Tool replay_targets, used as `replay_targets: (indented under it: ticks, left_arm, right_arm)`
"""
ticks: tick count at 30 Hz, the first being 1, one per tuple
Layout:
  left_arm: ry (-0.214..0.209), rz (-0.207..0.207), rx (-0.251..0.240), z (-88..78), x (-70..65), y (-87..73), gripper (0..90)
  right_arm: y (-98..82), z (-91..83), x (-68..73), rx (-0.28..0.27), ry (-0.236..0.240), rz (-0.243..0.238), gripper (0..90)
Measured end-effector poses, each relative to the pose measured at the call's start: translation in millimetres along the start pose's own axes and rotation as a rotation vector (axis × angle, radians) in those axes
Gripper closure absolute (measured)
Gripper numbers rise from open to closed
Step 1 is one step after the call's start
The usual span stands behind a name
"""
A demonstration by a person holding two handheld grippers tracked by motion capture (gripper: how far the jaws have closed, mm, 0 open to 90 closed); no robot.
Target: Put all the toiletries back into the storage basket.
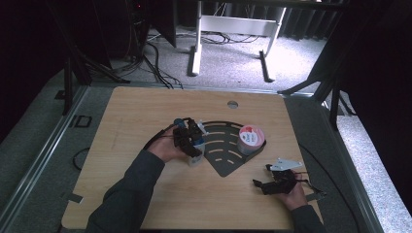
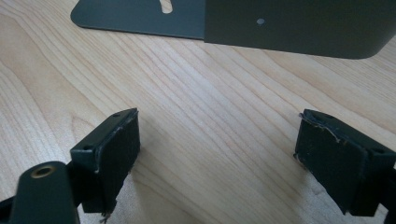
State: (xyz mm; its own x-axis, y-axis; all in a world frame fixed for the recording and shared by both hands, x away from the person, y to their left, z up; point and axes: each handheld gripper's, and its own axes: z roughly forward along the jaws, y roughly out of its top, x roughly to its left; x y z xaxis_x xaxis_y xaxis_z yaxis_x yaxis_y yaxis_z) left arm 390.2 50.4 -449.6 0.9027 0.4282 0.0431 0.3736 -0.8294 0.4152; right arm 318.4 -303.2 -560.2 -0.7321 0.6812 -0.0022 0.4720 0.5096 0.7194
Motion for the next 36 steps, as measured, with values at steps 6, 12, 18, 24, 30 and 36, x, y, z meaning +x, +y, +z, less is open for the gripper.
replay_targets:
  ticks: [6,12,18,24,30,36]
  left_arm:
    - [0.022,0.012,0.018,3.9,-2.5,1.0,51.0]
    - [0.021,0.012,0.017,4.3,-2.2,0.9,51.1]
    - [0.004,0.007,0.011,3.6,-1.9,1.2,53.9]
    - [-0.003,0.008,0.013,3.1,-2.3,1.5,54.8]
    - [-0.033,0.004,0.015,2.8,-2.5,1.3,55.1]
    - [-0.032,0.013,0.010,1.0,-5.4,1.8,55.3]
  right_arm:
    - [0.0,0.0,0.0,0.000,0.000,0.000,13.7]
    - [0.0,0.0,0.0,0.000,0.000,0.000,13.7]
    - [0.0,0.0,0.0,0.000,0.000,0.000,13.6]
    - [0.0,0.0,0.0,0.000,0.000,0.000,13.7]
    - [0.0,0.0,0.0,0.000,0.000,0.000,13.7]
    - [0.2,0.1,-0.2,0.001,0.000,0.000,13.6]
